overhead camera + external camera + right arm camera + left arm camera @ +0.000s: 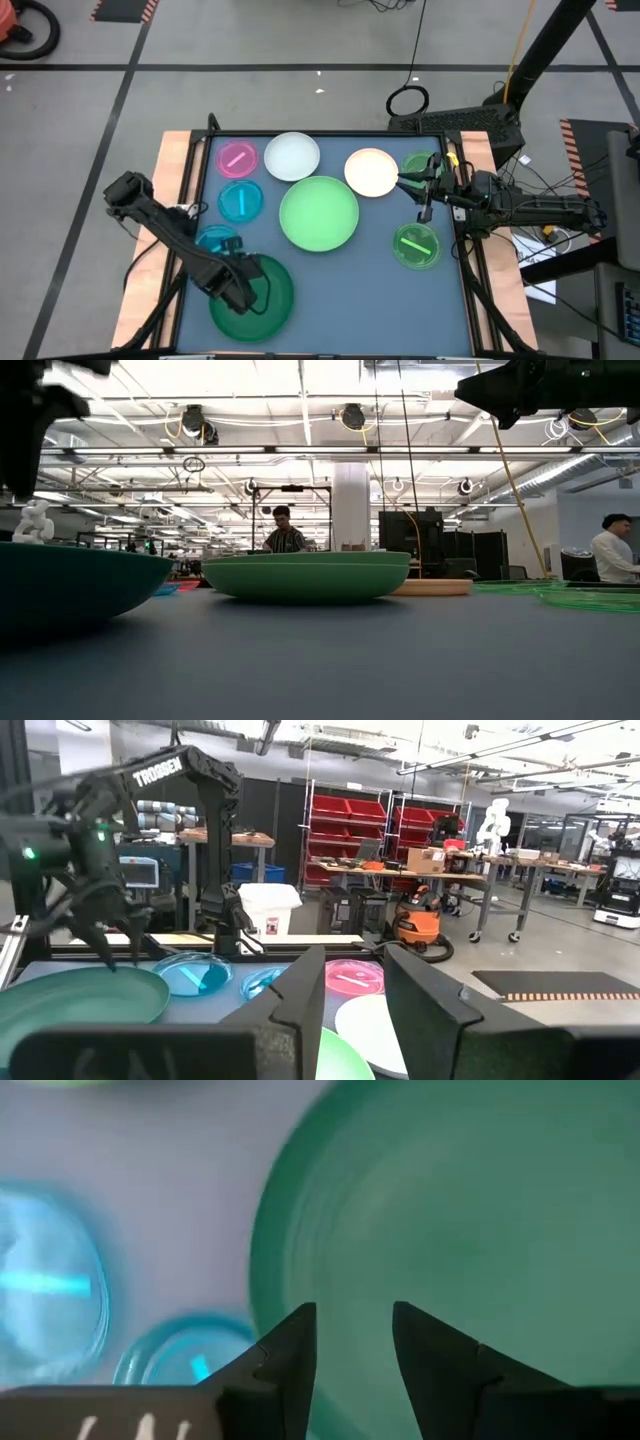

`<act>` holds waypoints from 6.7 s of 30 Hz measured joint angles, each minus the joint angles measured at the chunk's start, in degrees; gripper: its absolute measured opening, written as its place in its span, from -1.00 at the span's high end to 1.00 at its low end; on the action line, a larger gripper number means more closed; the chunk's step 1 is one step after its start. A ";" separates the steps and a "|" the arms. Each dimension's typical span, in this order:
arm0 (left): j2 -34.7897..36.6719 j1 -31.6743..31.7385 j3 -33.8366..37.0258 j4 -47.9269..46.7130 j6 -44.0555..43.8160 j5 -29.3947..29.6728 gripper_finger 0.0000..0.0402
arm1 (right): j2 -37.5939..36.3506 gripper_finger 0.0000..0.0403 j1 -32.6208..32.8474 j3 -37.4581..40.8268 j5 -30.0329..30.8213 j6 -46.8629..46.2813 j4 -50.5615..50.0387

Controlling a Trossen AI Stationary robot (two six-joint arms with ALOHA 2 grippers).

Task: Stack plastic plates
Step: Stack the green plate on top of the light green plate, then stack the gray plate on top of the green plate

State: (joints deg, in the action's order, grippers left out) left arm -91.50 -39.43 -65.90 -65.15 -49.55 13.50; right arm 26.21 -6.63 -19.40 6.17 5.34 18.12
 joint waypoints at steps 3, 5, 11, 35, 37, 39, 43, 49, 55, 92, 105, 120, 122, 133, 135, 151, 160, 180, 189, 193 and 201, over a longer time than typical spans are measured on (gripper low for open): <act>0.65 -0.37 3.08 -0.41 -0.55 0.10 0.30 | -0.02 0.51 0.00 0.00 0.00 0.00 0.06; 0.92 -0.28 4.28 -0.34 0.07 0.10 0.30 | 0.01 0.51 0.00 0.00 0.00 0.00 0.39; 0.85 2.03 8.20 3.23 2.24 0.28 0.30 | 0.00 0.51 0.00 0.00 0.00 0.04 0.47; 0.85 9.18 12.32 11.27 11.08 4.02 0.30 | 0.09 0.51 0.00 0.00 0.01 0.24 0.39; 0.85 9.79 12.32 12.15 11.74 4.02 0.30 | 0.09 0.51 0.00 0.00 0.01 0.24 0.39; 0.85 10.42 12.32 12.49 12.40 4.01 0.30 | 0.09 0.51 0.00 0.00 0.00 0.17 0.39; 0.85 11.89 12.30 13.18 13.98 3.97 0.30 | 0.09 0.51 -0.01 0.00 0.00 -0.05 0.39; 0.85 13.95 13.24 17.68 19.11 -0.43 0.30 | 0.10 0.51 0.00 0.00 0.00 -0.07 0.39; 0.85 15.76 15.58 20.09 19.70 -4.39 0.30 | 0.10 0.51 0.00 0.00 0.01 0.02 0.38; 1.95 16.73 -0.89 14.87 24.67 -4.57 0.95 | 0.11 0.51 0.00 0.00 0.00 0.26 0.19; 1.95 26.26 -19.93 8.82 40.89 -4.00 0.95 | 0.11 0.51 0.00 0.00 0.00 0.26 -0.01; 1.33 52.39 -22.48 10.92 40.36 -4.48 0.95 | 0.11 0.51 0.00 0.00 0.00 0.73 -0.07; 0.75 55.10 -22.48 11.84 38.71 -4.46 0.95 | 0.11 0.51 0.00 0.00 0.00 1.16 -0.48; -6.50 60.05 -22.48 12.31 38.55 -7.98 0.95 | 0.09 0.51 0.00 0.00 1.30 1.51 -1.68; -8.33 59.69 -22.48 12.29 38.93 -8.09 0.95 | 0.09 0.51 0.00 0.00 2.70 1.57 -2.25; -13.90 59.33 -22.46 12.36 41.75 -8.08 0.81 | 0.09 0.51 -0.02 0.00 4.51 1.81 -3.44; -13.88 59.33 -22.46 12.78 41.70 -7.39 0.80 | 0.11 0.51 -0.02 0.00 4.52 1.81 -3.44; -7.50 54.57 -21.19 19.37 61.89 -1.44 0.79 | 2.25 0.51 0.01 0.00 7.55 -9.62 -4.07; 1.14 56.43 -6.37 29.64 60.37 -6.17 0.79 | 9.75 0.51 -0.04 -1.02 11.79 -12.82 2.46; 7.93 56.08 1.64 35.95 57.79 -6.51 0.79 | 14.39 0.51 -0.20 -4.35 12.12 -12.30 2.70; 24.50 54.47 13.93 44.47 54.32 -6.08 0.79 | 27.42 0.51 -3.55 -14.21 14.84 -11.52 1.95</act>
State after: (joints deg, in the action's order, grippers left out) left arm -67.00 15.04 -51.97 -20.68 4.76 7.42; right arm 53.63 -10.18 -33.61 21.01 -6.17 20.06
